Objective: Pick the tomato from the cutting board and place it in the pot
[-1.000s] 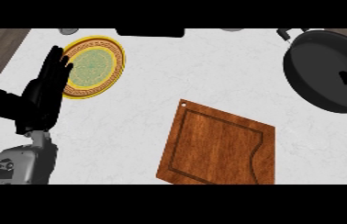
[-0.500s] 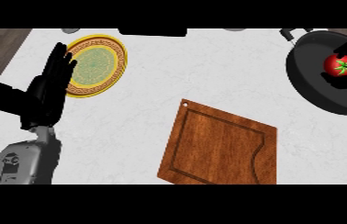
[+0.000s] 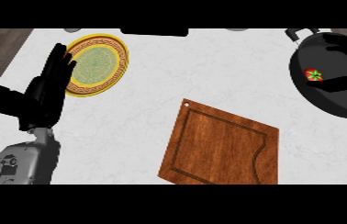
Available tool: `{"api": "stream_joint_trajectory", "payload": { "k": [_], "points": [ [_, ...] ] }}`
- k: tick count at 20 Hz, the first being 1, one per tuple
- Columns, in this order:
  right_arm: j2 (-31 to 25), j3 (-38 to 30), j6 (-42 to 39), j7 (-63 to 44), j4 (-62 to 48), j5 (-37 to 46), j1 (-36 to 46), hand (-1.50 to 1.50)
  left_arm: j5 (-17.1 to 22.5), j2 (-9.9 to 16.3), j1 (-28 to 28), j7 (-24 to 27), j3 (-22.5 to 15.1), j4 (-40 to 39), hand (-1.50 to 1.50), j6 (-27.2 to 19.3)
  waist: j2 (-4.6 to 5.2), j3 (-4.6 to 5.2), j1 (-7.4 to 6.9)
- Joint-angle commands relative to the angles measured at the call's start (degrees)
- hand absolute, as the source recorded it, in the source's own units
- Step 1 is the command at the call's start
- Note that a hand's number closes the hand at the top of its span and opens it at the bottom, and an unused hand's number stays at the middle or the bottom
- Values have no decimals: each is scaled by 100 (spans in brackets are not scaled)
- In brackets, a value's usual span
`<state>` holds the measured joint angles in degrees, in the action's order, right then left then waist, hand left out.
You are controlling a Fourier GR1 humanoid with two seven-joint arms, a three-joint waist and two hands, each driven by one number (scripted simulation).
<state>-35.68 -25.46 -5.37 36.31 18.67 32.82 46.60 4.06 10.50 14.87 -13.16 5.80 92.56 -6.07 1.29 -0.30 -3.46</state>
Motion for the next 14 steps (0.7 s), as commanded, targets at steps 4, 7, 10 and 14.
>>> {"api": "stream_joint_trajectory", "payload": {
  "k": [4, 7, 10, 14],
  "points": [
    [-568, -924, -1180, 409, -613, -963, 195, -150, 89, -21, -230, 179, 58, 44, 0, 87, 7, -1, 38],
    [-665, -1114, -1527, 487, -838, -1164, 76, -150, 27, 36, -261, 95, 63, 111, 0, 62, 2, -3, 41],
    [-1104, -1241, -1709, 286, -920, -1255, 145, -150, 71, 128, -34, 116, 191, -49, 0, 81, 30, -5, 27],
    [-1571, -1336, -2435, 423, -998, -1365, -39, -150, 14, 0, -105, 45, 22, 105, 0, 41, 22, -13, 20]
  ]
}}
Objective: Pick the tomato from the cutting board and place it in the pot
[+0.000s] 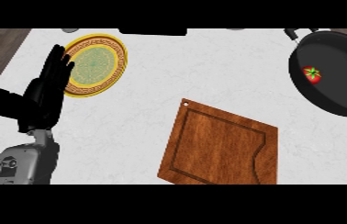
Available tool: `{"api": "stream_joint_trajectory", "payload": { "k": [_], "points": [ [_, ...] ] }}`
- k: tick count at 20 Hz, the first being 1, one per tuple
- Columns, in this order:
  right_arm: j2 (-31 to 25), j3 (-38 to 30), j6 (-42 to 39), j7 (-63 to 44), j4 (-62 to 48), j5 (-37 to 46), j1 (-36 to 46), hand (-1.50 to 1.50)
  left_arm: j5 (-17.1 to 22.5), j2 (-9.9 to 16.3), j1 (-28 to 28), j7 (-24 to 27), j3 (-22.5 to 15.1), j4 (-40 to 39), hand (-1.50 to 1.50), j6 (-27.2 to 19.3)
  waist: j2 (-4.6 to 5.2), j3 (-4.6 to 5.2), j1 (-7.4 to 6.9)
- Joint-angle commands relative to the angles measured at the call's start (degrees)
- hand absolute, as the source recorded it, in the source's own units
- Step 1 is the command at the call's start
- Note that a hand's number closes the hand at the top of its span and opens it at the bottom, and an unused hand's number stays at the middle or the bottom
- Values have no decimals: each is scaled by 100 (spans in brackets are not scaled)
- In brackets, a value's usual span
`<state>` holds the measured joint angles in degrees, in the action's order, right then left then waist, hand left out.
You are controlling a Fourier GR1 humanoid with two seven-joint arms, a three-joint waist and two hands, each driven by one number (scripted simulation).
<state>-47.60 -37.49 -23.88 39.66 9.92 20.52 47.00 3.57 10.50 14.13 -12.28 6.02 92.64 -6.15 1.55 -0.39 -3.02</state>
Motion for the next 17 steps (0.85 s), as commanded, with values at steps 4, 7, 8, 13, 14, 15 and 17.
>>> {"api": "stream_joint_trajectory", "payload": {
  "k": [4, 7, 8, 13, 14, 15, 17],
  "points": [
    [-599, -166, -979, 402, -134, -182, -558, -150, 112, 101, 188, -178, 86, -27, 0, 82, 12, -17, 73],
    [-801, -136, -976, 76, -74, -163, -363, -150, 136, 11, 46, -151, 43, 40, 0, 73, 22, -19, -59],
    [-739, -142, -1025, 252, -82, -178, -554, -150, 96, 59, 137, -204, 49, 93, 0, 45, 9, -22, -8],
    [-868, -123, -1153, 347, 31, -202, -689, -150, 68, 15, 104, -24, 49, -40, 0, 49, 28, -28, 12],
    [-915, -106, -1176, 117, -14, -194, -602, -150, 157, 76, -31, -113, 120, 107, 0, 99, 12, -25, -89],
    [-940, -116, -1257, 256, 10, -215, -716, -150, 39, 27, -22, -149, 12, 115, 0, 33, 8, -30, -29],
    [-1143, -156, -1381, 110, 8, -267, -669, -150, 117, 131, 21, -93, 113, 3, 0, 141, 23, -29, -17]
  ]
}}
